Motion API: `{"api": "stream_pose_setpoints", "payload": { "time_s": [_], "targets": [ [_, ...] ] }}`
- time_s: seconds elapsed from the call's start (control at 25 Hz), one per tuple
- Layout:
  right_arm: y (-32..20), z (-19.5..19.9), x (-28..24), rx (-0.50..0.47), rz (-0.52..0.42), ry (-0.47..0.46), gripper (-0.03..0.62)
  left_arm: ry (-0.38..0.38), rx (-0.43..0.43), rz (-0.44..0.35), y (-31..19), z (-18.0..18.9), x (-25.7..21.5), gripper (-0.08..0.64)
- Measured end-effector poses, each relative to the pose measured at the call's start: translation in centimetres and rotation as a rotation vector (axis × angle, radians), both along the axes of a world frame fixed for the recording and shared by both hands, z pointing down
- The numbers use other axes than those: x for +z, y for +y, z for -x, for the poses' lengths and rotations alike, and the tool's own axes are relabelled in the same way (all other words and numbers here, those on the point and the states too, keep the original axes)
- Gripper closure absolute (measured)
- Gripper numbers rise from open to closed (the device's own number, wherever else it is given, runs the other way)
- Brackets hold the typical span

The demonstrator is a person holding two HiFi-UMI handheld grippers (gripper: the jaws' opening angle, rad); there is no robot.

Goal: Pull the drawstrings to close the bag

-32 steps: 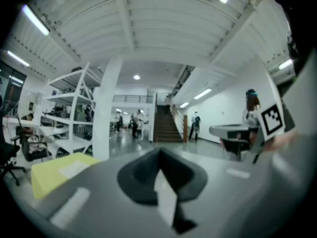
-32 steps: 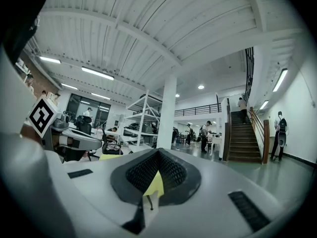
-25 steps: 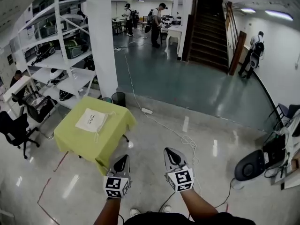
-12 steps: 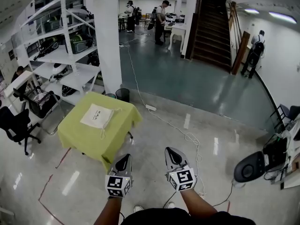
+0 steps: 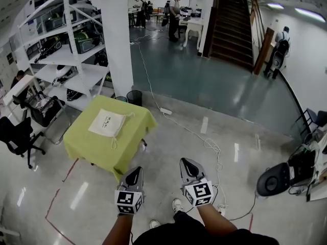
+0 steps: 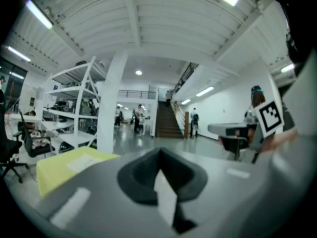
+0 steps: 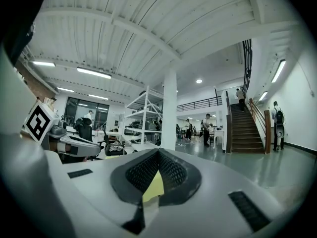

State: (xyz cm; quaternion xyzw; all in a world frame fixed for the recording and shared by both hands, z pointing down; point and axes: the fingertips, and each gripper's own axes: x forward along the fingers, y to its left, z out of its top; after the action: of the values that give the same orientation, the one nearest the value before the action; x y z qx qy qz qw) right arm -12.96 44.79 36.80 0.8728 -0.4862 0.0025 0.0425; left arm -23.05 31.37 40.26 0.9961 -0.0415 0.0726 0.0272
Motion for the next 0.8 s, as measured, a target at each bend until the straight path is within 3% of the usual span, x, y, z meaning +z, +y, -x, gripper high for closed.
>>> {"api": "stream_pose_setpoints", "payload": {
  "time_s": [0.36,0.8],
  "targets": [
    [-1.7,-5.2,-0.5,-0.036,-0.008,0.007,0.592,-0.019,-0.028,-0.009,-1.3,-4.6,-0.4,0.555],
    [-5.0,-13.6,1.7,-0.162,0.007,-0.033,0.592,-0.078,-0.116,-0.024,-3.3,-11.5,1.6,0.555]
  ]
}}
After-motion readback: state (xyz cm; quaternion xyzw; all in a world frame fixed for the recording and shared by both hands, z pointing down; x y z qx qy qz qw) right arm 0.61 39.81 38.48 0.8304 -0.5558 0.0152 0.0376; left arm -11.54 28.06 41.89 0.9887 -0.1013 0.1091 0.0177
